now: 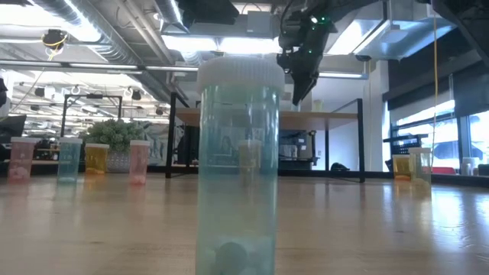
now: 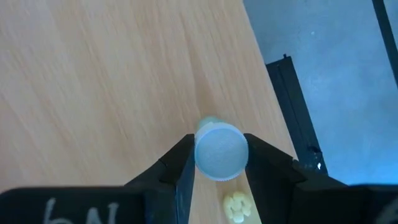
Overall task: Pick and place medicine bottles onto shelf by color
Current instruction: Put the top right blue medicine bottle on the shelf, then put the top right red medicine bottle on the shelf
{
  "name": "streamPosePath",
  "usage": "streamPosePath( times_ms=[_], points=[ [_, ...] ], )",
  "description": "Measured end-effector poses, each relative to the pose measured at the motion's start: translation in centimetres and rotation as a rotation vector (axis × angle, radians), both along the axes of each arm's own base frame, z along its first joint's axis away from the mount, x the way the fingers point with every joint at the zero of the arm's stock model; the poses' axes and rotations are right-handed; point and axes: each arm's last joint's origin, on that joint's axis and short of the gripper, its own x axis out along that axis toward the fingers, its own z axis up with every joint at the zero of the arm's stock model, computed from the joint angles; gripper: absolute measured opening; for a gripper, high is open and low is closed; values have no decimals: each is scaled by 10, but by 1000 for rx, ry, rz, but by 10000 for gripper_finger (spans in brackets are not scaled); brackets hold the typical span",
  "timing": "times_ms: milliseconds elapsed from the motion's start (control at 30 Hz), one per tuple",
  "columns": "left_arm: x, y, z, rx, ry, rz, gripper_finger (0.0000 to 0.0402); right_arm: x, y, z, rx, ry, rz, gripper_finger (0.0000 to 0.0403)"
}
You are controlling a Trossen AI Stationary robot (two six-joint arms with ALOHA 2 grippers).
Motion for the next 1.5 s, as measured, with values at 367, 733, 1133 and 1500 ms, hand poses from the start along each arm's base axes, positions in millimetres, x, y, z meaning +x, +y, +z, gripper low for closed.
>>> streamPosePath(
  times_ms=[367, 733, 1133, 1500],
  points=[
    [-1, 1, 0, 11, 1, 49, 128, 1, -1, 0, -6, -1, 6, 129],
    [-1, 3, 0, 1, -8, 116, 128, 1, -1, 0, -6, -1, 6, 132],
    [-1, 3, 0, 1, -8, 116, 128, 1, -1, 0, -7, -1, 4, 171],
    [-1, 3, 0, 1, -8, 116, 128, -3, 2, 36, -68, -45, -5, 172]
  ],
)
